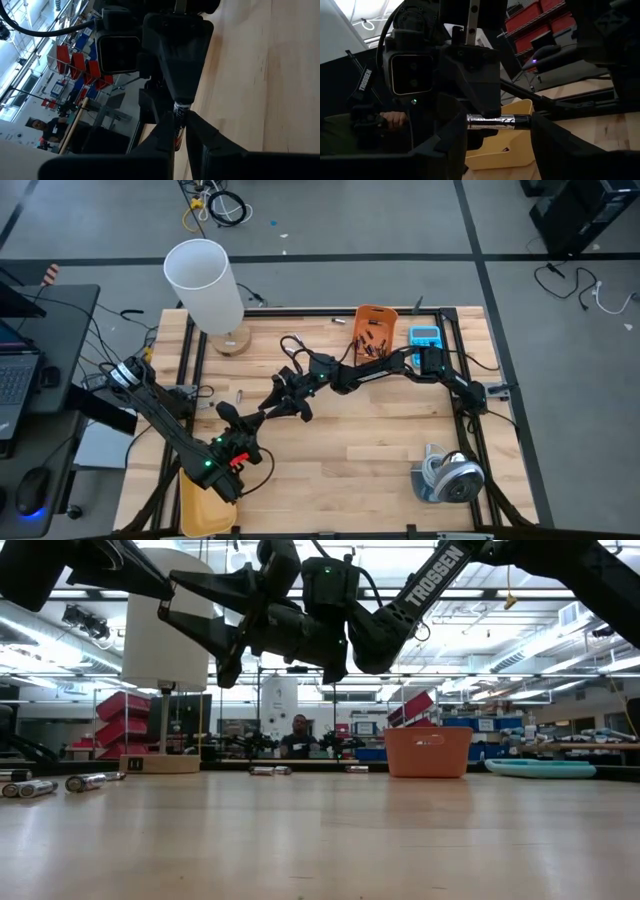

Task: Sort batteries
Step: Put the silver battery into the yellow bin

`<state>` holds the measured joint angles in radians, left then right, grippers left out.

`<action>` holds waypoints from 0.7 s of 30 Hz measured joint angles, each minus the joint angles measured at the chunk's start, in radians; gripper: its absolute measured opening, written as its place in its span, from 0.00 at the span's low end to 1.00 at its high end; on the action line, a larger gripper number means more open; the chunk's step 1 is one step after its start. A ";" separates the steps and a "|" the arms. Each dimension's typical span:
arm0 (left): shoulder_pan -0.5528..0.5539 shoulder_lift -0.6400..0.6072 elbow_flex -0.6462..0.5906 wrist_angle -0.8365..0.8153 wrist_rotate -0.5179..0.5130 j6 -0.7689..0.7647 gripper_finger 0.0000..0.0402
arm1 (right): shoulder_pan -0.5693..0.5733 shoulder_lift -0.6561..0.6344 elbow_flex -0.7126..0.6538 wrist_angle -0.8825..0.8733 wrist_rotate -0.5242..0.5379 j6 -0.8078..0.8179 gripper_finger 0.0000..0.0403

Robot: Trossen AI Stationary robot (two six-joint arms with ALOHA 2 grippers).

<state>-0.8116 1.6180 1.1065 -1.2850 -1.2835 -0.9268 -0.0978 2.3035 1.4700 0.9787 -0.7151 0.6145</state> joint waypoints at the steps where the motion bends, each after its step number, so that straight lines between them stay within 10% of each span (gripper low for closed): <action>1: 0.000 0.000 0.000 0.000 0.000 0.000 0.06 | 0.000 0.000 0.000 0.000 0.000 0.006 0.46; 13: -0.002 0.000 0.038 -0.007 0.062 0.015 0.06 | -0.028 0.000 0.000 0.000 -0.077 0.071 0.59; 21: -0.048 0.000 0.242 -0.180 0.368 0.159 0.05 | -0.056 0.000 0.001 0.001 -0.180 0.128 0.56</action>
<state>-0.8600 1.6176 1.3487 -1.4653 -0.9151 -0.7677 -0.1539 2.3035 1.4708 0.9792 -0.8946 0.7422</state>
